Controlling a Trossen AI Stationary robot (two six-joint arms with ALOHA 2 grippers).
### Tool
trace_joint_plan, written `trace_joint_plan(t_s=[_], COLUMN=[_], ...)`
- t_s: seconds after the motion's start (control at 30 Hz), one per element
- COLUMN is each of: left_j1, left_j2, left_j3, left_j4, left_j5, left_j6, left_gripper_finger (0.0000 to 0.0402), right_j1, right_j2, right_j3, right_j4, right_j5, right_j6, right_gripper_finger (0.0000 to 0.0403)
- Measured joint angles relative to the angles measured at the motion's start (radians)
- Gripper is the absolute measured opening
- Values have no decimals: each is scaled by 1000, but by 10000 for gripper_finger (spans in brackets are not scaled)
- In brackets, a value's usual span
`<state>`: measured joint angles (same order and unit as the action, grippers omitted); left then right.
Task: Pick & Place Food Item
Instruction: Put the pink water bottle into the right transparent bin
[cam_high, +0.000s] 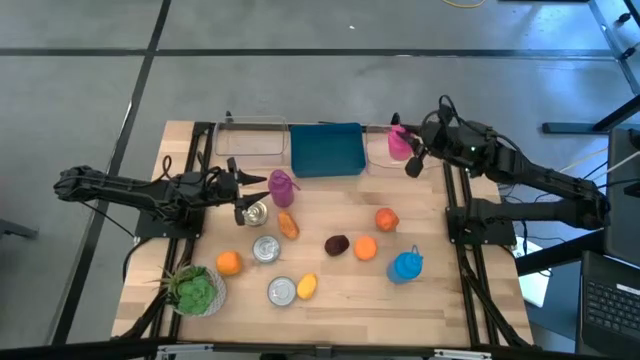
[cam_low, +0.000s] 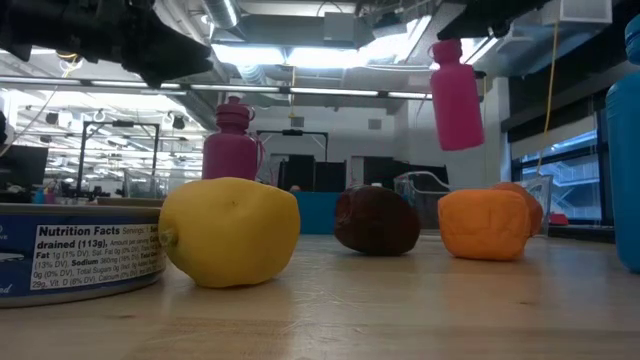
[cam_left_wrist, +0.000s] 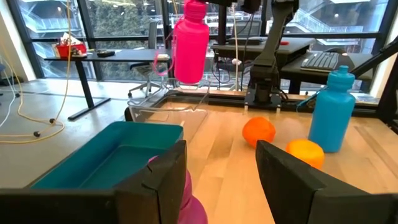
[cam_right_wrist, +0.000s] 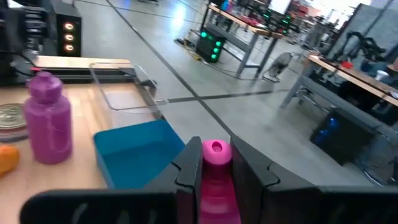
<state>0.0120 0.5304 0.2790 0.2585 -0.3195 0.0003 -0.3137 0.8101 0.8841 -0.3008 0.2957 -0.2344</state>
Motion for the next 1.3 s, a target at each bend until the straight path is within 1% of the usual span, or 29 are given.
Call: trace_joint_plan(t_s=[0.13, 0.3, 0.47, 0.67, 0.77, 0.9, 1.0, 1.2, 1.3], left_j1=[0, 0, 0, 0, 0, 0, 0, 0, 0], left_j2=[0, 0, 0, 0, 0, 0, 0, 0, 0], left_j3=[0, 0, 0, 0, 0, 0, 0, 0, 0], left_j4=[-5, -6, -9, -10, -10, -10, -10, -10, -10], left_j5=[6, 10, 11, 13, 13, 12, 12, 11, 6], left_j6=[-6, -12, -13, -15, -15, -15, -14, -4, -4], left_gripper_finger=[186, 185, 185, 185, 185, 184, 186, 185, 185], right_j1=[-74, -178, -252, -334, -358, -382, -394, -396, -396], right_j2=[0, 1, 1, 1, 1, 2, 2, 2, 5], right_j3=[-4, -53, -139, -269, -337, -433, -483, -533, -552], right_j4=[4, 17, 119, 262, 332, 470, 536, 613, 669], right_j5=[-51, -107, -186, -236, -237, -287, -289, -289, -307], right_j6=[-2, 16, 46, 73, 92, 123, 145, 173, 185], right_gripper_finger=[59, 58, 58, 58, 58, 58, 58, 58, 58])
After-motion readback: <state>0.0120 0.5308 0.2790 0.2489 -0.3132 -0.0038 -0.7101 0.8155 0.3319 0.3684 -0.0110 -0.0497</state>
